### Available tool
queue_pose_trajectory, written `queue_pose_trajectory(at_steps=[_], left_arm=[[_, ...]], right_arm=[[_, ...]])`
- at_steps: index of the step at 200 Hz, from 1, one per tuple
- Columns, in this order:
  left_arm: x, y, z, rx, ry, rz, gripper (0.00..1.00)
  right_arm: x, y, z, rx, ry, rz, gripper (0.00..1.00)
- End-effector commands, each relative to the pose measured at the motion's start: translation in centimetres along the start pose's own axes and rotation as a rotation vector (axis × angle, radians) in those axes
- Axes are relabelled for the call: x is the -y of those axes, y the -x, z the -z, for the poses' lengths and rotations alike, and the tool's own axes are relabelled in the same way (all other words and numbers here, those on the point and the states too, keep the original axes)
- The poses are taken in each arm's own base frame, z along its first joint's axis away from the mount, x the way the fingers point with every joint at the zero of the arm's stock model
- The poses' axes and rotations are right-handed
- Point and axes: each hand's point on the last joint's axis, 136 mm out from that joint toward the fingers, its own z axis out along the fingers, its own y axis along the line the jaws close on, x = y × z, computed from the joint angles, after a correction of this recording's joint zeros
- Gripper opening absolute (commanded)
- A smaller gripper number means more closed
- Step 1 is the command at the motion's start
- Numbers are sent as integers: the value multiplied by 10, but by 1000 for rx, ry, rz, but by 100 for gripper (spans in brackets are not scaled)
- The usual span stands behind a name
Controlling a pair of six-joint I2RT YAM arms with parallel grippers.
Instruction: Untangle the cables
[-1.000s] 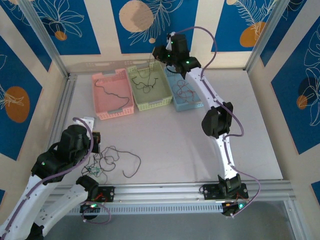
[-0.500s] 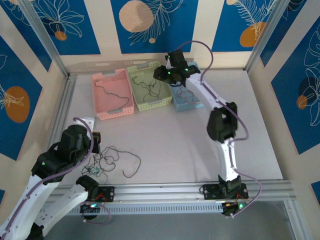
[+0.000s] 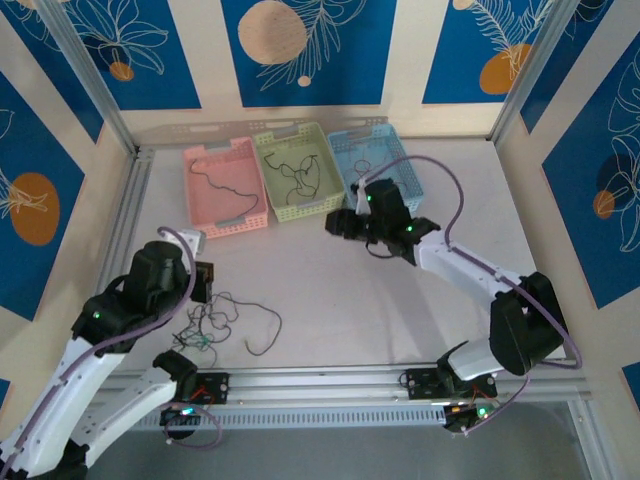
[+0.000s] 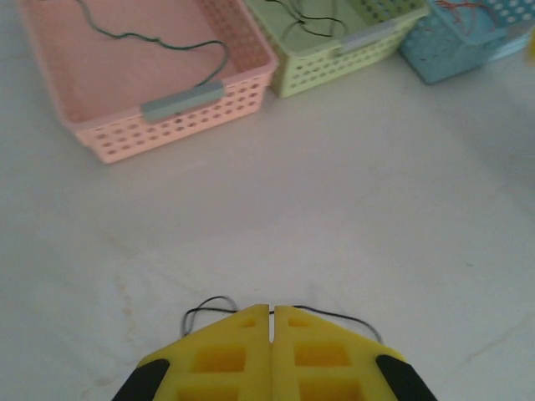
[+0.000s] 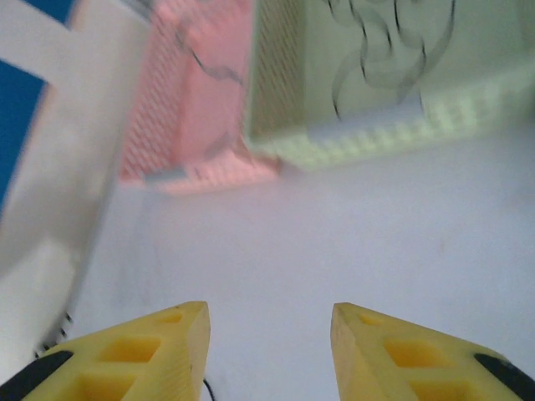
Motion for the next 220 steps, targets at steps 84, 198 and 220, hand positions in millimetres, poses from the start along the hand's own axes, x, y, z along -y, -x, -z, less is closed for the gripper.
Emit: queue_pose_trajectory(at_steps=[84,198,220], left_arm=[[203,94,-7,-17,-651,-144,0],[114,47,-78,-95,-320,32,0],[110,47,-79,-95,-311,57,0]], right_arm=[[11,-52,-14,-9,62,-1,44],[-53,-98,27,-46,346,199,41],[-73,-115,36,-51,397,275,40]])
